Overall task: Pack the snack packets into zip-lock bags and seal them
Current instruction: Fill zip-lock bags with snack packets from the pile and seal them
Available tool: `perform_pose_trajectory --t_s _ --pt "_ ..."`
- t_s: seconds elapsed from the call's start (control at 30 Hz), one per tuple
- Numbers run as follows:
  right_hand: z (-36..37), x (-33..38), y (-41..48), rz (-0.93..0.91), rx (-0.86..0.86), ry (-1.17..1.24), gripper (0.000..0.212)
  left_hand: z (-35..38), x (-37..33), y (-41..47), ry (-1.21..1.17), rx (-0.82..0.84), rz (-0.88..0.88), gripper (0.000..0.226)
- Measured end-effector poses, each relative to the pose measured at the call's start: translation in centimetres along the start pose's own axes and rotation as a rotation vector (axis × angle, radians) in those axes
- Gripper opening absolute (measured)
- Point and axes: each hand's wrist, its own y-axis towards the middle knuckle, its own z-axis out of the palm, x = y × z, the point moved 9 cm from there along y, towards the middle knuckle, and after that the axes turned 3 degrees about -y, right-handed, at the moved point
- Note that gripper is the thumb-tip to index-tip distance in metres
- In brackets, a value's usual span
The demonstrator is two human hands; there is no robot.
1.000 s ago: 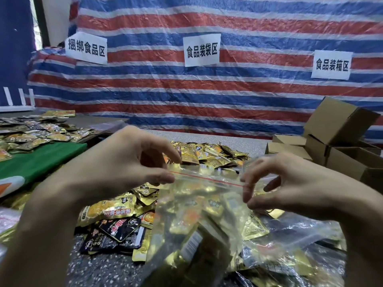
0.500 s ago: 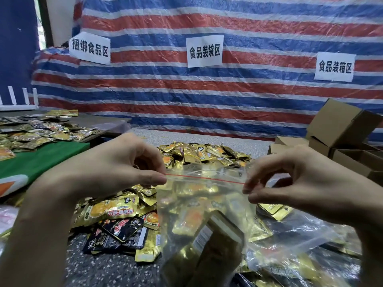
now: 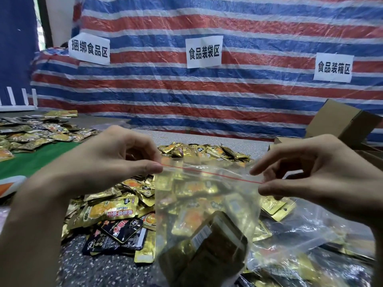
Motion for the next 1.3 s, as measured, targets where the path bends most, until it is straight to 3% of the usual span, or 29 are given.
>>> perform_pose_trajectory --t_s 0.13,0.27,0.43,0.57,0.67,0.77,0.87,1.1,1.17,1.3 --pt "-0.1 -1.1 0.0 0.081 0.012 -0.084 0.023 1.3 1.1 0.5 0.061 0.074 -0.065 0.023" --pt "1.0 -2.8 0.0 0.201 0.147 -0.112 0.025 2.2 1.2 0.9 0.067 0.110 -0.062 0.018" --pt "3.1 -4.5 2.0 0.235 0.124 -0.178 0.068 3.2 0.6 0.9 -0.132 0.161 -0.032 0.015" --pt "4.7 -3.9 2.9 0.123 0.159 -0.187 0.079 3.3 -0.2 0.5 -0.312 0.169 -0.008 0.005" --pt "5.0 -2.7 3.2 0.014 0.142 -0.147 0.066 3.4 -0.7 0.5 -0.383 0.162 0.001 0.015" --pt "5.2 -2.0 3.4 -0.039 0.110 -0.079 0.029 3.8 -0.9 0.7 -0.393 0.154 -0.001 0.004" --pt "5.2 -1.6 3.4 -0.064 0.106 -0.020 0.011 4.1 -0.9 0.8 -0.389 0.159 -0.011 0.012" --pt "6.0 -0.9 3.7 -0.051 0.106 -0.007 0.023 5.0 -1.1 1.3 -0.242 0.136 -0.002 0.014" --pt "6.6 -0.1 3.9 -0.084 0.074 -0.032 0.019 5.5 -1.3 1.5 -0.179 0.139 0.012 0.005" --pt "6.8 0.4 4.3 -0.095 0.007 -0.030 0.010 5.7 -1.8 1.8 -0.095 0.130 0.062 0.012"
